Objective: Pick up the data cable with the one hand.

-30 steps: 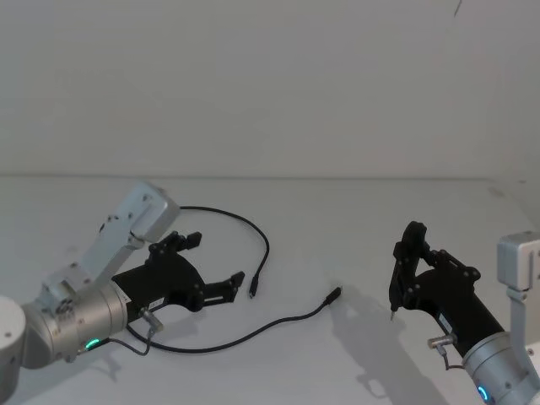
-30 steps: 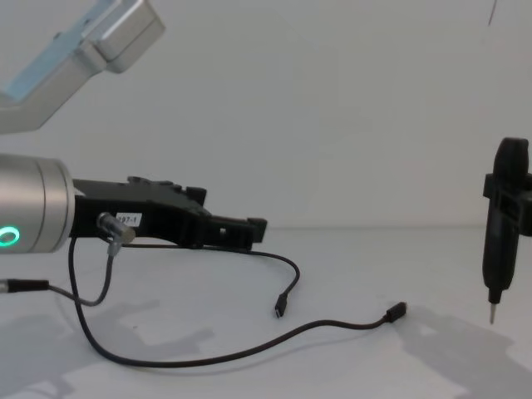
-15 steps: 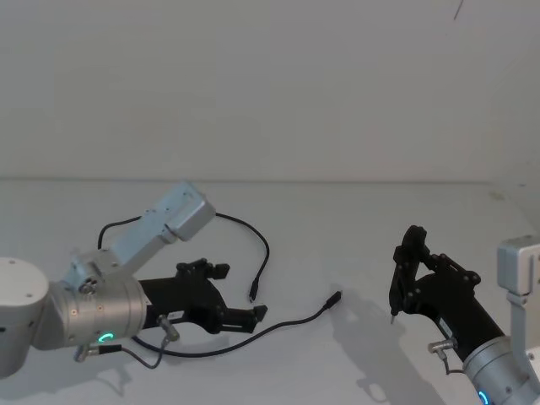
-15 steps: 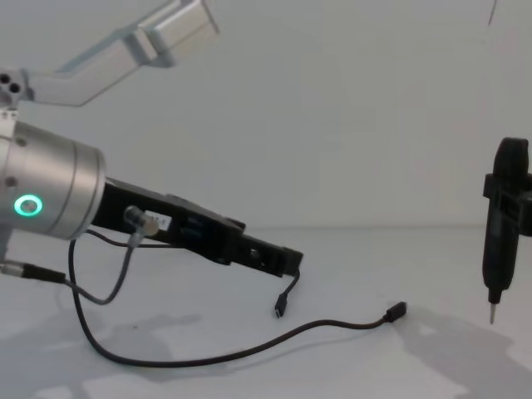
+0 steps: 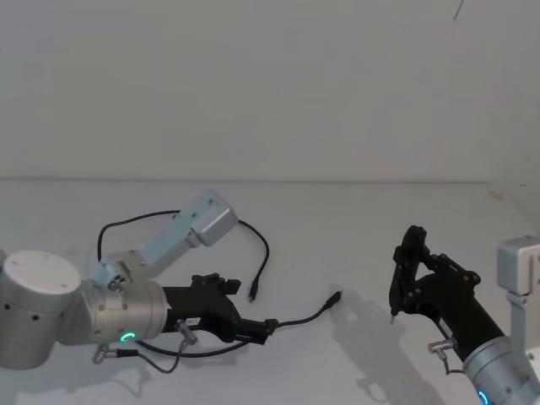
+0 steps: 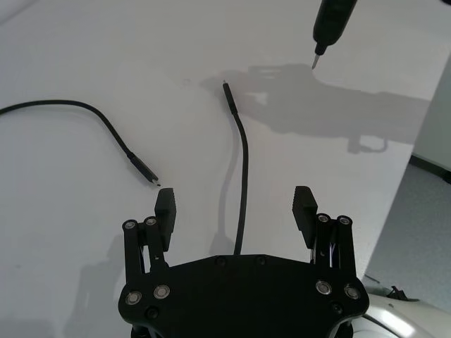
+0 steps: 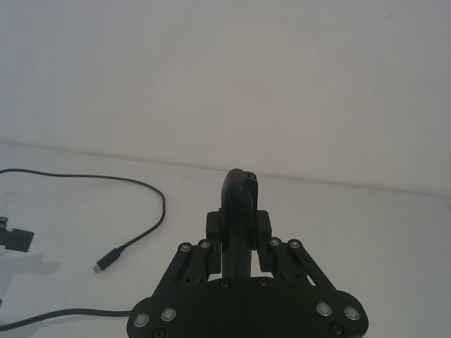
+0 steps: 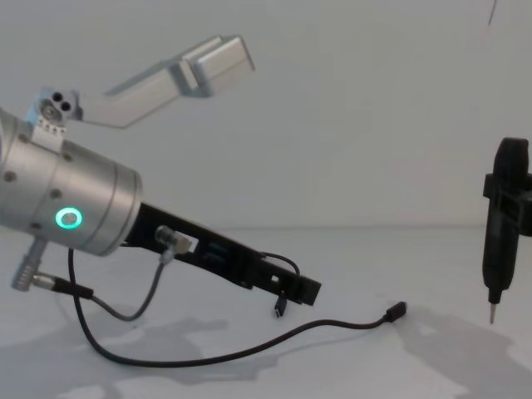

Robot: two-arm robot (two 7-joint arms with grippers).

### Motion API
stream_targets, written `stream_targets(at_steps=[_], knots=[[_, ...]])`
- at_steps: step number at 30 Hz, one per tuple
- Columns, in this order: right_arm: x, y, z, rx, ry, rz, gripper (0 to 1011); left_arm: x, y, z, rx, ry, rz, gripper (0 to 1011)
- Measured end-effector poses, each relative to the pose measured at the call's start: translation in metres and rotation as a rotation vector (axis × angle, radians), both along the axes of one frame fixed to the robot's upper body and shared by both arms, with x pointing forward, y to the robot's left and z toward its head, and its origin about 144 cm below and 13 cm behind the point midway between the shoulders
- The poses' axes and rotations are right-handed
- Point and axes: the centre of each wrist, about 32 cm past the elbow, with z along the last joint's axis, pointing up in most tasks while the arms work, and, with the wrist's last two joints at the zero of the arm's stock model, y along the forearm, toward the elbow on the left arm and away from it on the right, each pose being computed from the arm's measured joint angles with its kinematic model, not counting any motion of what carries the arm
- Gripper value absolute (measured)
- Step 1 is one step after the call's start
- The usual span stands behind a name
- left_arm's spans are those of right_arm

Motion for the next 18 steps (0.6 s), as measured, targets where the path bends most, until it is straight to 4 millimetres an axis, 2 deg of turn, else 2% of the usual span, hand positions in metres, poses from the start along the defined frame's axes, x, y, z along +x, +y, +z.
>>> stream_targets(at_steps=[18], knots=[[0.0, 0.0, 0.0, 0.0, 0.0, 0.0, 279, 0.013, -0.02, -0.018, 0.022, 0.053, 0.006, 1001]])
